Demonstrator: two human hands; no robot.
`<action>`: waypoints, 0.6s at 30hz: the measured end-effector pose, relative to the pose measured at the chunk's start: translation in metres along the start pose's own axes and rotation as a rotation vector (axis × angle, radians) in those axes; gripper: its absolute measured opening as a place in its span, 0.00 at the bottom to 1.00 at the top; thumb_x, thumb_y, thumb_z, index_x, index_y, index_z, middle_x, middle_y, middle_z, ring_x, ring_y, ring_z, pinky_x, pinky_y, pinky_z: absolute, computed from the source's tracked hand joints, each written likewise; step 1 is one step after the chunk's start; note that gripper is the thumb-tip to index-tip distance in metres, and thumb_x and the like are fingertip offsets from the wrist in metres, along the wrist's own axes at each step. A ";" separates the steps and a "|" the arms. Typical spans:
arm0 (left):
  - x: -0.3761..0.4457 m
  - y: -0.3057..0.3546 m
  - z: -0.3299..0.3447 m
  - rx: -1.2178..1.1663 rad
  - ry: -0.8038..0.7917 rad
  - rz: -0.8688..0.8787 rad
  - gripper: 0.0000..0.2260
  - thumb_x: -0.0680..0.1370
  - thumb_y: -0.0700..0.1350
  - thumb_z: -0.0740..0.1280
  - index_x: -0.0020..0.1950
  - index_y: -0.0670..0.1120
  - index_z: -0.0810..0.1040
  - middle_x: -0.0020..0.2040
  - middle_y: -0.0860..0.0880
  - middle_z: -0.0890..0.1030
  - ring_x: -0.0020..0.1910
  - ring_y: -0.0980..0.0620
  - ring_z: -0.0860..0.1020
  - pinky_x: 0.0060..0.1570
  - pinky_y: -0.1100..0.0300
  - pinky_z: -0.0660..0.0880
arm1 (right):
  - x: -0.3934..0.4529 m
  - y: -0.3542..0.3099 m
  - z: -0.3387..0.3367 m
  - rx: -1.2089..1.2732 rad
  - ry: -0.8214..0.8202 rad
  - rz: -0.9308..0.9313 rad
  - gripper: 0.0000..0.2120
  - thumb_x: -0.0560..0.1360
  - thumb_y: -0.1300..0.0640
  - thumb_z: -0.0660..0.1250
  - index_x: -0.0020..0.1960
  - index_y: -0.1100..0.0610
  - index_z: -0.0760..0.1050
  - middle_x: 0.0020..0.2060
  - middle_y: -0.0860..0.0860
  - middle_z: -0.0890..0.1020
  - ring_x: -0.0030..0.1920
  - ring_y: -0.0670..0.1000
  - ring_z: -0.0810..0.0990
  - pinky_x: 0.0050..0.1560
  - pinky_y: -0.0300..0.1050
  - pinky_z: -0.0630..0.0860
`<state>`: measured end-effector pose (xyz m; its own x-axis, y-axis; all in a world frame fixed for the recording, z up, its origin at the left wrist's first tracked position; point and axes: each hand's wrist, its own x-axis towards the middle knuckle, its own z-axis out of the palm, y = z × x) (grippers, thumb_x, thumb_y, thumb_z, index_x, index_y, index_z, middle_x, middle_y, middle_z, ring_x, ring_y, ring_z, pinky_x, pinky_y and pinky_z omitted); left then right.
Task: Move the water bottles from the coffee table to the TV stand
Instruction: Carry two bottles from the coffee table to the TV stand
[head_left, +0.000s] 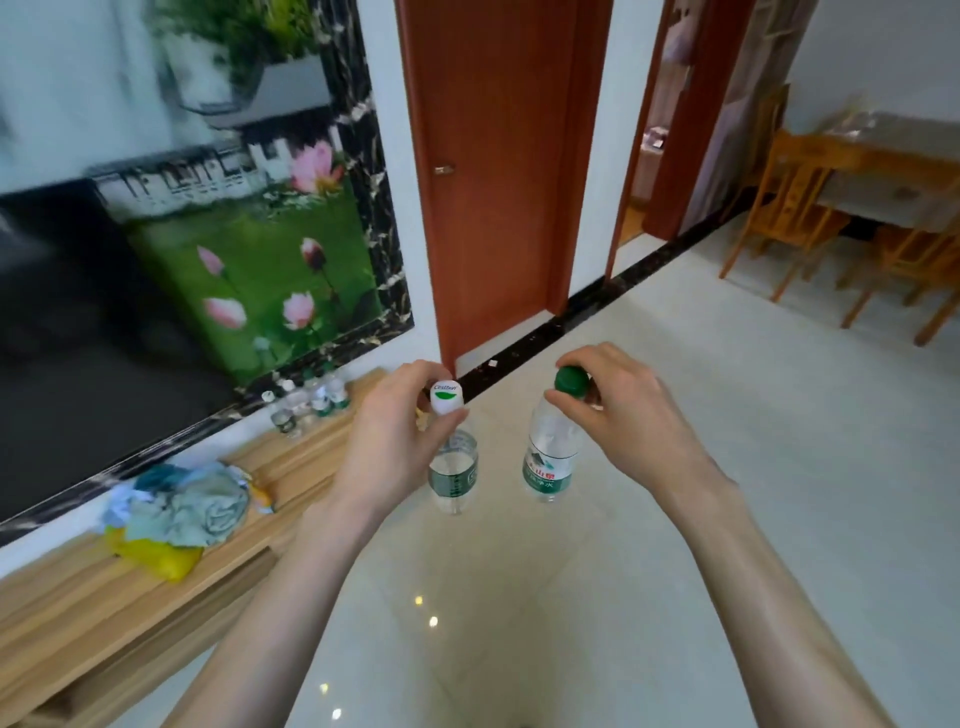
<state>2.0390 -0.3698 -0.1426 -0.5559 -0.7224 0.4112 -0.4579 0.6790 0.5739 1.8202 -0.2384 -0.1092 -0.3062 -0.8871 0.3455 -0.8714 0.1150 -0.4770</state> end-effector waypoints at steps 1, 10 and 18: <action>0.009 -0.008 0.000 0.015 0.015 -0.010 0.12 0.77 0.50 0.75 0.56 0.55 0.75 0.46 0.60 0.78 0.45 0.63 0.76 0.41 0.65 0.70 | 0.018 0.001 0.006 0.007 -0.015 -0.025 0.11 0.79 0.47 0.70 0.58 0.49 0.76 0.49 0.44 0.76 0.44 0.44 0.75 0.45 0.37 0.73; 0.081 -0.089 -0.013 0.033 0.191 -0.155 0.13 0.76 0.50 0.76 0.54 0.59 0.74 0.46 0.61 0.80 0.46 0.60 0.78 0.40 0.66 0.72 | 0.158 -0.007 0.071 0.046 -0.157 -0.203 0.13 0.80 0.48 0.69 0.61 0.52 0.75 0.52 0.46 0.77 0.49 0.48 0.78 0.52 0.48 0.78; 0.154 -0.180 -0.024 0.043 0.259 -0.204 0.13 0.75 0.48 0.77 0.53 0.56 0.75 0.45 0.61 0.79 0.44 0.61 0.77 0.41 0.68 0.71 | 0.276 -0.030 0.143 0.051 -0.225 -0.302 0.13 0.80 0.48 0.69 0.61 0.53 0.76 0.52 0.48 0.78 0.50 0.50 0.78 0.49 0.46 0.75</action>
<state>2.0524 -0.6067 -0.1651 -0.2575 -0.8497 0.4600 -0.5738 0.5175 0.6348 1.8166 -0.5501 -0.1154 0.0587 -0.9542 0.2934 -0.8875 -0.1845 -0.4223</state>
